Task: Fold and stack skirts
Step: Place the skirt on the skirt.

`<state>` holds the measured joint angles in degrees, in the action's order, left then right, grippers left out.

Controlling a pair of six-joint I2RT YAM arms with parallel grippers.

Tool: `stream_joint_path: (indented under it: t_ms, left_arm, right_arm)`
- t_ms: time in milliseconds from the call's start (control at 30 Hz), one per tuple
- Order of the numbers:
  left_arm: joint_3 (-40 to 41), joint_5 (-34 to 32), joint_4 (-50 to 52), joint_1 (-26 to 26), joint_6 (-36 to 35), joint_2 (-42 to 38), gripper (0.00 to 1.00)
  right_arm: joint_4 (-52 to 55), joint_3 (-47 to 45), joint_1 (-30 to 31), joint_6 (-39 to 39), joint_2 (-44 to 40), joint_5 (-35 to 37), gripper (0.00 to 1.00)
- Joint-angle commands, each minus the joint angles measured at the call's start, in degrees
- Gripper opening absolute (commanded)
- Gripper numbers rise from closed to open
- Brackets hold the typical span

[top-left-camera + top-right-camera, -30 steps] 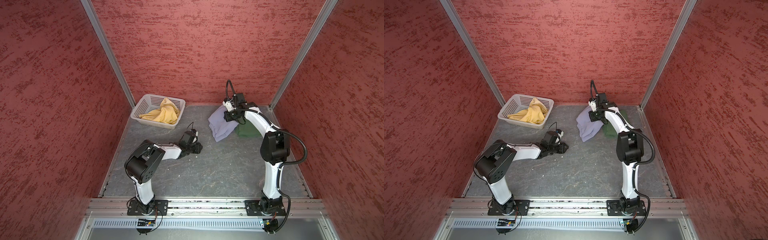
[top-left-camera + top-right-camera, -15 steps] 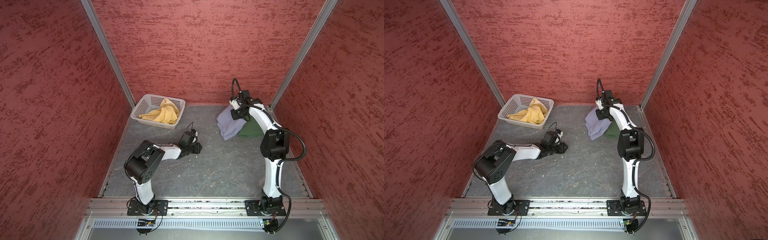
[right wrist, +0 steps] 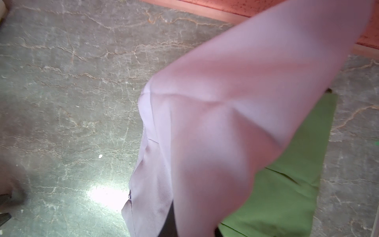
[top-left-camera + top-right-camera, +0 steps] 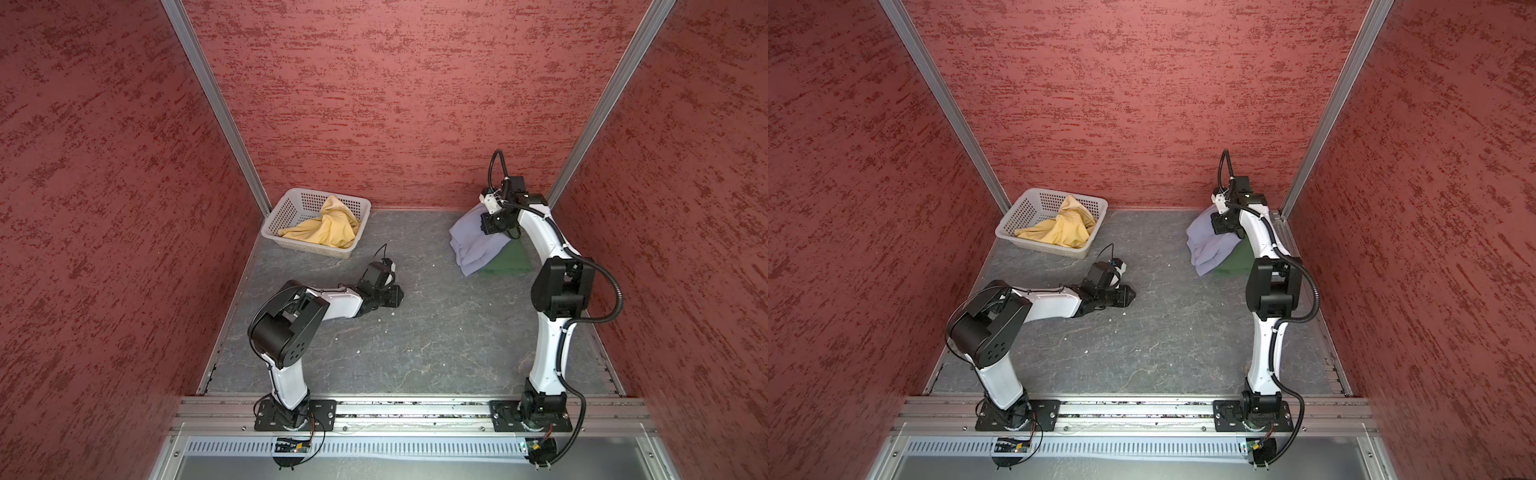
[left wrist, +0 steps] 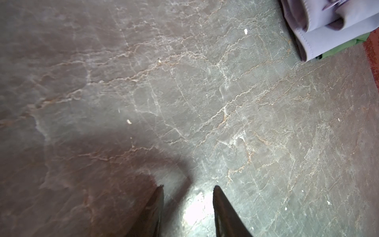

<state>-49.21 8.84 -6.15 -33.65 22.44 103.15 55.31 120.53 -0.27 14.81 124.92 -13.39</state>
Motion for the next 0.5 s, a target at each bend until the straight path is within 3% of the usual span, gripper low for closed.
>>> stream_joint_path:
  t_ms: [0,467]
  left_arm:
    - [0.5,-1.4,6.2,0.3,-0.3,0.0,0.41]
    - [0.8,-2.0,7.1,-0.1,-0.1,-0.5,0.41]
  right_arm:
    - [-0.9,2.9,-1.3,0.3,-0.4,-5.2,0.0]
    - [-1.6,3.7,-8.3,-0.7,-0.4,-12.3,0.0]
